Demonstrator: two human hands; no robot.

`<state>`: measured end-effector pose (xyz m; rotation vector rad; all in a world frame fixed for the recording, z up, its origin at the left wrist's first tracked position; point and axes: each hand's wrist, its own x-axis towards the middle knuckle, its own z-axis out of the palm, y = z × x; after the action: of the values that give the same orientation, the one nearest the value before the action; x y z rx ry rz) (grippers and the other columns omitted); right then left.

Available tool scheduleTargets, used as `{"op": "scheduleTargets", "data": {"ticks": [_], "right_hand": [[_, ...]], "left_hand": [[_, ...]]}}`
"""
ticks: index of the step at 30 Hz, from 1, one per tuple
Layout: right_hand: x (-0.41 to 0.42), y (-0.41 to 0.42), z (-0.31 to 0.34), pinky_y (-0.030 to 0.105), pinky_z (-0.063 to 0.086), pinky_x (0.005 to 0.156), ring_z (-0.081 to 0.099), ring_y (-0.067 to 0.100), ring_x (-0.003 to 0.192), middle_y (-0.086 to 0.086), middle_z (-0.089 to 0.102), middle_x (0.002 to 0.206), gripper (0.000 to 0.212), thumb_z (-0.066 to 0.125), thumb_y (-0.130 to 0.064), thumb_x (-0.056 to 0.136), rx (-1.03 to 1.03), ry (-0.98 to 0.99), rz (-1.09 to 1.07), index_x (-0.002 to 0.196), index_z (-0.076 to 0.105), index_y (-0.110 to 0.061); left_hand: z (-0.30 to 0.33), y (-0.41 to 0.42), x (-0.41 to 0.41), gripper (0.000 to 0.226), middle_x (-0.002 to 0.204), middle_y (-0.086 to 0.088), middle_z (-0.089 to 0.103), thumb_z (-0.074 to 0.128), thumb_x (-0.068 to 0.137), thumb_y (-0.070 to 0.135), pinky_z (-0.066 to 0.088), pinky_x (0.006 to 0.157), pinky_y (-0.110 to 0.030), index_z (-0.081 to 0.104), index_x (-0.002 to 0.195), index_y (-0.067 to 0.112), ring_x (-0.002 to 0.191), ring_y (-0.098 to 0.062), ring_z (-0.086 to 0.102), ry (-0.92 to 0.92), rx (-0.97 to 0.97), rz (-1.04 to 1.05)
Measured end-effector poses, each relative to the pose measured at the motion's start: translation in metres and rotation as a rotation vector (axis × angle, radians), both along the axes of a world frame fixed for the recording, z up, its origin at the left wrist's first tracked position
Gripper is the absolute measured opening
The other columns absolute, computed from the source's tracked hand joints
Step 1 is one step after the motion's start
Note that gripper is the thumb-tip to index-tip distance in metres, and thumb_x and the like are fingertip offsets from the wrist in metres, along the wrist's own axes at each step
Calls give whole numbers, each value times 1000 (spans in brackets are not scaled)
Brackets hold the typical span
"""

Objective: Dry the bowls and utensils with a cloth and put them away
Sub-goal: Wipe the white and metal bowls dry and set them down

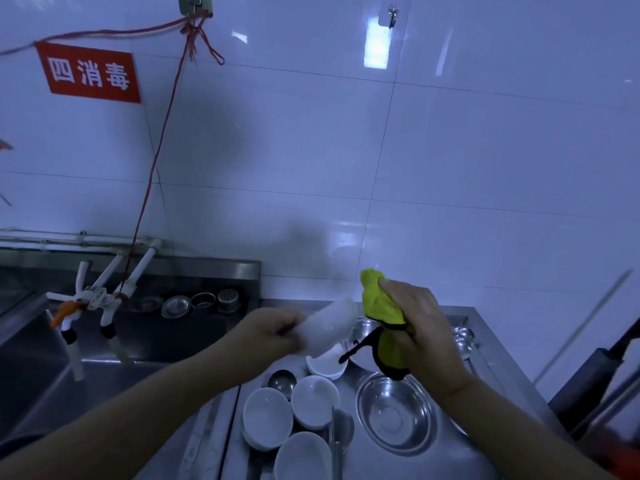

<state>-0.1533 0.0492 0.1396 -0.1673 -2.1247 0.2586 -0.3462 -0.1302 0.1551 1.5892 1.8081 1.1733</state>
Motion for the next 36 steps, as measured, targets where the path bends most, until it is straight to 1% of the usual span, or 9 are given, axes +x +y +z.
{"op": "scheduleTargets", "data": {"ticks": [3,6,11,16,21,25,28,31,36], "right_hand": [[-15,-25,-3,12,27,104,34,-10,125,-5,49,129,50,48,-18,84,-44,45,19,134,43,-11],[-30,-44,-14,23,23,110,33,13,126,2,42,141,54,53,-48,90,32,22,-8,135,45,-18],[-39,-62,-13,42,28,108,34,30,133,-2,44,140,46,48,-63,88,-18,77,-42,120,56,-30],[-50,-66,25,22,38,100,49,6,121,-34,53,117,13,57,-31,82,-376,203,24,94,63,-32],[-52,-54,41,25,47,87,66,11,97,-7,73,95,16,60,-7,86,-932,355,123,83,70,-19],[-44,-50,40,26,46,83,65,6,87,-10,73,89,18,55,-3,93,-1090,359,89,90,70,-12],[-43,-55,36,23,46,92,62,2,103,-12,70,106,19,59,-6,92,-946,355,32,99,71,-19],[-44,-61,31,16,38,99,54,4,115,-24,60,118,22,60,-24,85,-521,331,-68,104,68,-30],[-44,-65,26,20,35,100,50,20,108,-17,59,114,23,58,-20,85,-166,265,-13,105,70,-17]], "left_hand": [[-4,9,20,9,82,-4,71,62,85,8,51,70,-21,67,93,6,77,-11,64,-549,75,50],[-6,22,35,32,95,-23,67,58,77,9,52,71,-32,63,105,-6,83,-29,62,-859,132,65],[2,25,55,30,82,-21,66,44,82,-17,51,58,-28,68,90,0,73,-27,60,-879,199,47],[6,22,59,17,91,-20,68,55,86,1,50,72,-29,67,98,-2,83,-26,64,-816,251,22],[6,17,51,34,95,-19,71,52,70,4,55,69,-27,68,99,0,83,-24,68,-965,294,15],[6,12,43,33,96,-15,72,53,69,4,57,74,-26,67,100,2,85,-21,69,-1050,318,27],[6,12,37,35,99,-14,71,60,70,-2,57,71,-25,63,106,1,86,-20,69,-1188,334,55],[9,15,34,32,105,-16,69,55,77,-4,57,76,-26,61,108,0,91,-21,68,-1252,377,88],[21,14,31,27,106,-19,67,41,90,-4,52,88,-33,58,112,-5,94,-24,66,-1226,371,101]]}}
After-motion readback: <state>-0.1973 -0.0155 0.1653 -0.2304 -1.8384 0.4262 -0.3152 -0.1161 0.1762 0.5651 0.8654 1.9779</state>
